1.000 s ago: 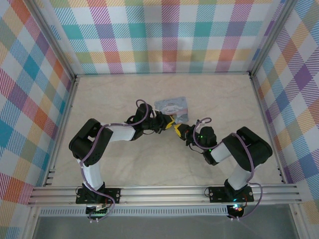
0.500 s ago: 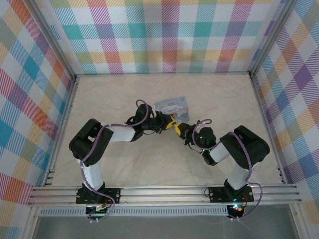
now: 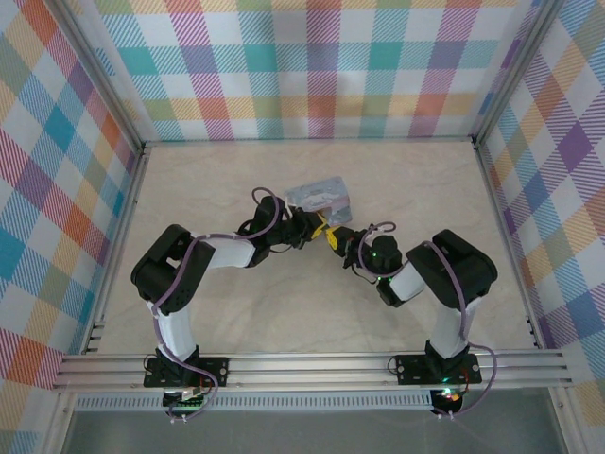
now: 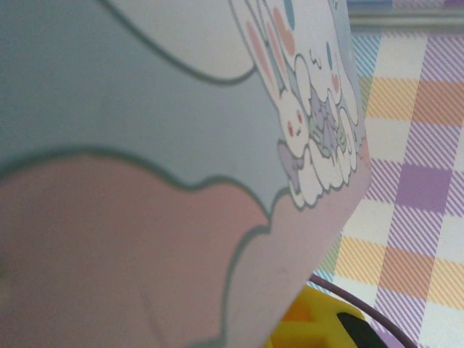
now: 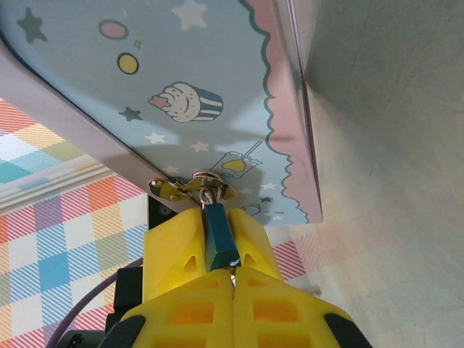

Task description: Unlock a padlock with a key

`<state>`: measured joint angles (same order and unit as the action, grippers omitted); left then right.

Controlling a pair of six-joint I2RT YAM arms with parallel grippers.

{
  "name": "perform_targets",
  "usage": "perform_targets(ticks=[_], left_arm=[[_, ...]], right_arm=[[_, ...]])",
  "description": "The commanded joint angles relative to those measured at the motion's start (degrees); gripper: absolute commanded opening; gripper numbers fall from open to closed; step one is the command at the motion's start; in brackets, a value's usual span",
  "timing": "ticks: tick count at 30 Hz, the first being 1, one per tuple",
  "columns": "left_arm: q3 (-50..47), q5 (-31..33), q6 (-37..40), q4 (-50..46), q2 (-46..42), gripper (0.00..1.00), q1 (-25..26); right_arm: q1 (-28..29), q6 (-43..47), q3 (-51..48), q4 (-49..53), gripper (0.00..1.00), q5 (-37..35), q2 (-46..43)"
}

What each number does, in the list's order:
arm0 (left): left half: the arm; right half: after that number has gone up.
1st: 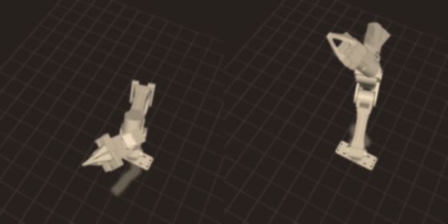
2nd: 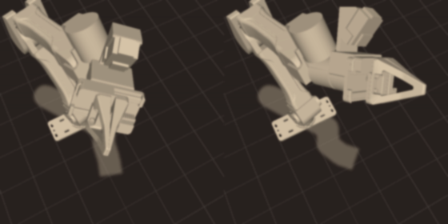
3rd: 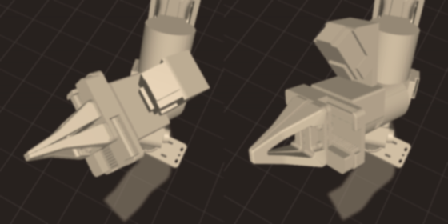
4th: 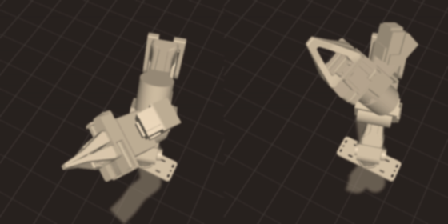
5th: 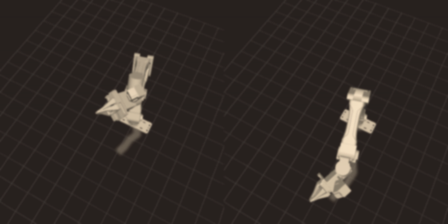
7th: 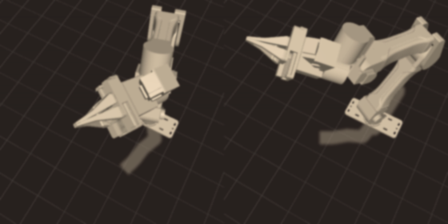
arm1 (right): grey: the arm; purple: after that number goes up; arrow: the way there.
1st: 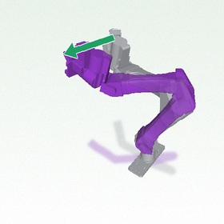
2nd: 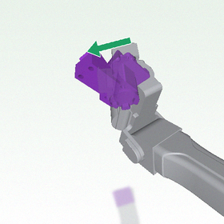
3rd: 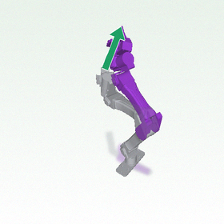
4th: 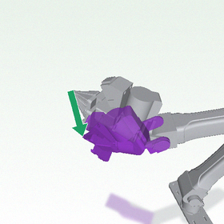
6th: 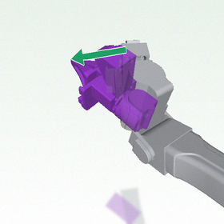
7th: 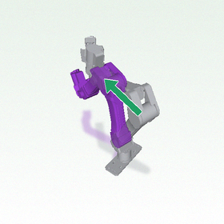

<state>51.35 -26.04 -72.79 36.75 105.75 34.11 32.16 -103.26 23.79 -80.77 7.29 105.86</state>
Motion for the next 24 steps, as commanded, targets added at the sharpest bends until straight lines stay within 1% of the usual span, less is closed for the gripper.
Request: perform_targets(ticks=[1,2,6,7,8,10,13,16,20,23,24], left_arm=[[1.06,-12.7,-0.22,4.82,-0.71,0.09,3.77],[0.89,-12.89,-0.18,4.73,-0.92,0.09,3.77],[0.44,-13.05,0.72,4.01,-1.52,0.08,3.77],[0.49,-13.2,0.72,4.03,-1.52,0.08,3.76],[0.68,-13.51,0.66,4.05,-1.34,0.08,3.77],[0.84,-13.93,0.46,4.8,-1.26,0.08,3.83],[0.86,-14.12,0.7,5.08,-1.6,0.08,3.86],[0.89,-14.3,0.72,5.68,-1.82,0.08,3.94],[1.33,-14.85,0.72,6.59,-1.78,0.08,4.37],[2.13,-15.67,1.07,6.7,-1.69,0.08,4.89],[2.25,-15.79,1.17,6.69,-1.7,0.08,4.96]], right_arm=[[-0.42,1.71,3.22,0.18,0.06,-1.3,1.43],[-0.68,2.57,2.9,0.18,0.07,-1.31,0.75],[-1.55,4.33,2.39,0.18,0.08,-0.45,-1.09],[-1.8,4.96,2.57,0.18,0.07,0.11,-1.34],[-1.82,5.06,2.65,0.18,0.04,0.35,-1.36],[-1.84,2.83,2.8,0.14,0.02,0.49,-0.65],[-1.67,-3.24,3.25,0.08,0.0,0.27,1.11],[-1.32,-5.7,4.21,0.09,0.0,-0.33,0.62],[-1.01,-7.13,4.56,0.18,0.01,-2.38,-0.22],[-0.88,-9.19,5.42,0.18,0.05,-2.36,1.21],[-0.87,-8.66,5.79,0.17,0.06,-2.12,1.6]])
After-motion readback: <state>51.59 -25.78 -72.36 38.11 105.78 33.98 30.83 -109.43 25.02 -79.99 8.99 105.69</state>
